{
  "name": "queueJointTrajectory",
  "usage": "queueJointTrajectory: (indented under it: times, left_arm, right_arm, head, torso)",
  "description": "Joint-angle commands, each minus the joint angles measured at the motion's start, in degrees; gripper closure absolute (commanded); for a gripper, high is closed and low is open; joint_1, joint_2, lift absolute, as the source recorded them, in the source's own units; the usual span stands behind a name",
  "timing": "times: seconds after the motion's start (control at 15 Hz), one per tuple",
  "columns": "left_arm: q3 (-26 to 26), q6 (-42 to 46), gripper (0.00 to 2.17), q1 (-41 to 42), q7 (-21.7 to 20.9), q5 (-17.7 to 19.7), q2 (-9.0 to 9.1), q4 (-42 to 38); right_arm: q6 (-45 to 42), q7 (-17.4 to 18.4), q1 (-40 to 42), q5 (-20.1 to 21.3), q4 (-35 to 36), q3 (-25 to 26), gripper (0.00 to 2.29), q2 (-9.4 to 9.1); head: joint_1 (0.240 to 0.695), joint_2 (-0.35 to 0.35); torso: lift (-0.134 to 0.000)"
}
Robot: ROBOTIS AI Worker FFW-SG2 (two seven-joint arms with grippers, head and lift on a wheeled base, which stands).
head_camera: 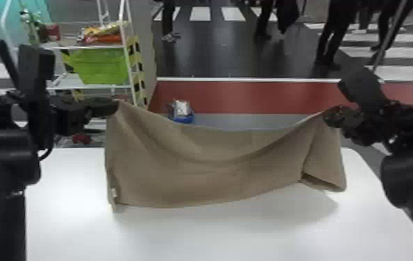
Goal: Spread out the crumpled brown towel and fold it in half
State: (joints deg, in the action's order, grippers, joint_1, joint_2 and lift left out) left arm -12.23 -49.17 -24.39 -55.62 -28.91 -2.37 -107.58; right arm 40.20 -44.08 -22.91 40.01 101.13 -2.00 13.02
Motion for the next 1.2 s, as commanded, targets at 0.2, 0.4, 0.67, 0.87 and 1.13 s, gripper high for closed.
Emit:
queueJointTrajectory:
  times: [0.2,0.4,0.67,0.87,1.13]
  left_arm:
    - [1.2,4.2,1.49,-13.0,2.4,-2.7,-0.44,12.1]
    - [-1.4,5.1,1.49,-10.4,0.9,-0.4,-0.88,9.1]
    - [-10.3,15.5,1.49,9.5,-2.5,9.3,-3.07,-3.9]
    - [-15.3,34.8,1.49,23.4,-5.1,12.8,-3.34,-6.3]
    - [-20.7,52.0,1.49,32.1,-9.2,14.1,-3.34,-4.7]
  right_arm:
    - [0.5,5.1,-7.7,-1.2,-4.5,0.4,2.01,-0.36]
    - [2.1,4.2,-3.5,-2.7,1.4,1.5,2.01,1.31]
    - [0.7,-2.0,15.6,-6.7,19.1,6.0,2.01,5.62]
    - [-10.7,-6.6,29.9,-5.5,23.9,7.4,2.01,5.62]
    - [-15.6,-11.6,36.0,-4.5,24.0,6.7,2.01,5.62]
  head:
    - [0.416,-0.037]
    - [0.373,-0.037]
    - [0.407,-0.028]
    - [0.515,0.01]
    - [0.69,0.074]
  torso:
    - [-0.123]
    - [-0.123]
    - [-0.123]
    - [-0.123]
    - [-0.123]
